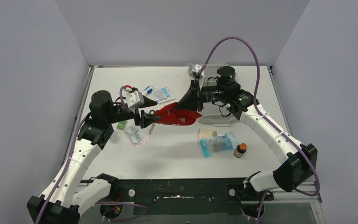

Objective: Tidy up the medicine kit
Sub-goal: Zip the medicine pouch.

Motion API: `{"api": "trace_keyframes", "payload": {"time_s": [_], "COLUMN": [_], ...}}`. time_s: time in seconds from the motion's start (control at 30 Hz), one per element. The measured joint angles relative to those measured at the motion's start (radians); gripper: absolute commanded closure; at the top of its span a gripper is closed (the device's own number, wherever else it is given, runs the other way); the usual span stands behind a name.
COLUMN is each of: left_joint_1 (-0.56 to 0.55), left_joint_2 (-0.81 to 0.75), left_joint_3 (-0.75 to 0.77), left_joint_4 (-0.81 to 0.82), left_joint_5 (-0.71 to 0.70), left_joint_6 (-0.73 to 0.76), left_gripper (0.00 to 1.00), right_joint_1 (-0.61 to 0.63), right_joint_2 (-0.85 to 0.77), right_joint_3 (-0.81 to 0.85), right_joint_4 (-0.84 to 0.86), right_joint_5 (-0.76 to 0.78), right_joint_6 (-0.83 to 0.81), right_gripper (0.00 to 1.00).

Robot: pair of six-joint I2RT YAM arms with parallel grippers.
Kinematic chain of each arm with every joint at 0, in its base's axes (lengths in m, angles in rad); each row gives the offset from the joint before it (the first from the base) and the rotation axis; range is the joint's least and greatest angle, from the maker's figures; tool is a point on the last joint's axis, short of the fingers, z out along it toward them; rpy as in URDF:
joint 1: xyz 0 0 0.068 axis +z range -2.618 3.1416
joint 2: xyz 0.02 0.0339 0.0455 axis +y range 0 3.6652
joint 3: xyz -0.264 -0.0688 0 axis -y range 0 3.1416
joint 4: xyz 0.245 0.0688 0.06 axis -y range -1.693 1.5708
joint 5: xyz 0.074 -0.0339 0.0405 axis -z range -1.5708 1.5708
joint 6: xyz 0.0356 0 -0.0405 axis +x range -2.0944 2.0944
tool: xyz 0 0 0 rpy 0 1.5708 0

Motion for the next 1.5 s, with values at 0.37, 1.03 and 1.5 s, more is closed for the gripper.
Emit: {"api": "trace_keyframes", "payload": {"time_s": [0.37,1.03,1.5], "left_joint_1": [-0.001,-0.002,-0.02], "left_joint_2": [0.006,0.039,0.033], "left_joint_3": [-0.075,-0.089,-0.043], "left_joint_4": [0.157,0.185,0.237], "left_joint_5": [0.046,0.053,-0.106], "left_joint_6": [-0.048,-0.055,0.011], "left_gripper": [0.55,1.0,1.0], "right_joint_1": [0.0,0.021,0.042], "right_joint_2": [0.055,0.08,-0.175], "right_joint_3": [-0.006,-0.009,-0.166], "right_joint_4": [0.023,0.051,0.229], "right_joint_5": [0.0,0.13,0.359], "right_joint_6": [0.03,0.128,0.413], "right_gripper": [1.0,0.54,0.32]}}
